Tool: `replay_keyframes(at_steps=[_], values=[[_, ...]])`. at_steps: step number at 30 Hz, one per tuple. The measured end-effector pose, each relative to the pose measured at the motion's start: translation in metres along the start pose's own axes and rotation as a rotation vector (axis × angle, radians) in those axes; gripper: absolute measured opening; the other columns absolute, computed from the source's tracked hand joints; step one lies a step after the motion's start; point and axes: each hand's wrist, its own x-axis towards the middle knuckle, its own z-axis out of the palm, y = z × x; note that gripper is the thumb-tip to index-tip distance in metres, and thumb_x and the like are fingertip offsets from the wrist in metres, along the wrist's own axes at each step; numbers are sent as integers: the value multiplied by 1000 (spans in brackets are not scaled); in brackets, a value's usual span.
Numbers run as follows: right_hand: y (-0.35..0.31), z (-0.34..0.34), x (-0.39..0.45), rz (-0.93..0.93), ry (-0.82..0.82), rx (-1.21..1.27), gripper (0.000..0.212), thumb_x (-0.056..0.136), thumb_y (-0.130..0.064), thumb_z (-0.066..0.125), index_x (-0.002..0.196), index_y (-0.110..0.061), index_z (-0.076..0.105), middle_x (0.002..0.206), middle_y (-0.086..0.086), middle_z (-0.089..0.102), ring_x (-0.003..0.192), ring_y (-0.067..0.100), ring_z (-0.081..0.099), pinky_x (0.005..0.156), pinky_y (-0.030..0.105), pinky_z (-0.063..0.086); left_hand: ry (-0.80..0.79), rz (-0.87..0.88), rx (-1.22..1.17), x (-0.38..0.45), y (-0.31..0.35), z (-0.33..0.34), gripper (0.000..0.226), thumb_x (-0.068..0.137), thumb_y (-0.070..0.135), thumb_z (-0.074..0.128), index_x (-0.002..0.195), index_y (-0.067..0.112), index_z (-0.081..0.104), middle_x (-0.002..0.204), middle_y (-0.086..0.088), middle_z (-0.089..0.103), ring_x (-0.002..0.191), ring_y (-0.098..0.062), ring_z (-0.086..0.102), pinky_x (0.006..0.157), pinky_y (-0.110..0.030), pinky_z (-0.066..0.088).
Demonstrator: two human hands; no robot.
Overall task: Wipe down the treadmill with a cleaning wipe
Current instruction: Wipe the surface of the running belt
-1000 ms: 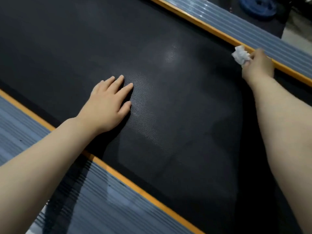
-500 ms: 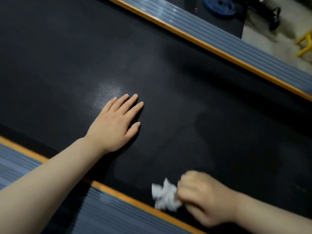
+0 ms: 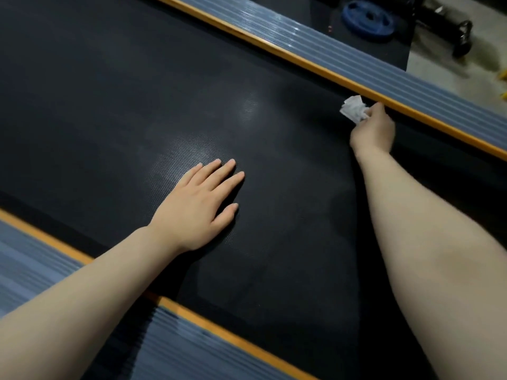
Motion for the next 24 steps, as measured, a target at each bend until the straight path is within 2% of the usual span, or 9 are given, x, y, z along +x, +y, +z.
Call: replay_keyframes(at_steps=[2,6,10,12,15,18,20,22,24], values=[[-2,1,-24,-131,-2,3,14,94,-10,47,106,-8,55,110,15,62,102,33,59,82,34,43,-3,10,-9,0,0,0,63,96,52,26,153,26,32,161,0,26,149,-24,22,123,-40,13],[33,-43,-131,-632,-193,64,5,84,-12,50,83,-10,54,77,10,59,73,37,60,64,31,36,2,3,-3,0,0,0,63,95,51,26,152,25,35,160,-1,28,149,-24,23,122,-39,11],[75,-114,-270,-1064,-818,94,12,79,-10,58,84,-21,54,79,1,54,71,21,51,67,25,40,4,4,-8,0,-1,0,64,95,51,27,152,24,35,161,-1,28,149,-24,22,122,-38,10],[88,-130,-289,-1227,-1020,22,11,84,-13,60,84,-21,53,80,-4,50,73,16,47,69,28,43,12,2,-4,0,-1,0,63,95,51,28,152,24,36,160,-1,29,149,-24,23,121,-38,11],[75,-121,-259,-1483,-901,-10,10,88,-15,55,82,-22,51,77,-1,52,70,19,47,66,30,41,21,9,-15,0,-2,0,64,94,51,28,152,24,36,160,-2,30,148,-24,24,121,-40,13],[53,-79,-162,-1260,-500,-7,10,86,-15,48,79,-18,55,75,8,60,70,29,55,63,35,43,32,13,-25,1,-2,2,65,93,52,28,151,24,37,159,-2,31,148,-24,24,121,-41,14],[48,-57,-74,-793,-204,-165,11,87,-14,47,90,-12,58,92,18,66,86,39,61,71,40,48,41,10,-41,3,-3,3,65,93,53,28,151,25,37,160,-1,31,148,-23,24,121,-41,14],[61,-53,-22,-239,-70,-161,16,89,-13,47,102,-10,57,108,20,65,99,40,61,79,36,47,53,15,-53,3,-1,3,64,93,52,29,151,26,38,160,0,31,148,-23,24,121,-41,14],[65,-43,-20,17,-14,-73,19,91,-12,44,104,-8,58,110,17,65,101,35,60,78,30,42,63,-7,-55,3,1,4,63,93,51,30,151,26,37,160,1,30,148,-23,23,121,-41,14]])
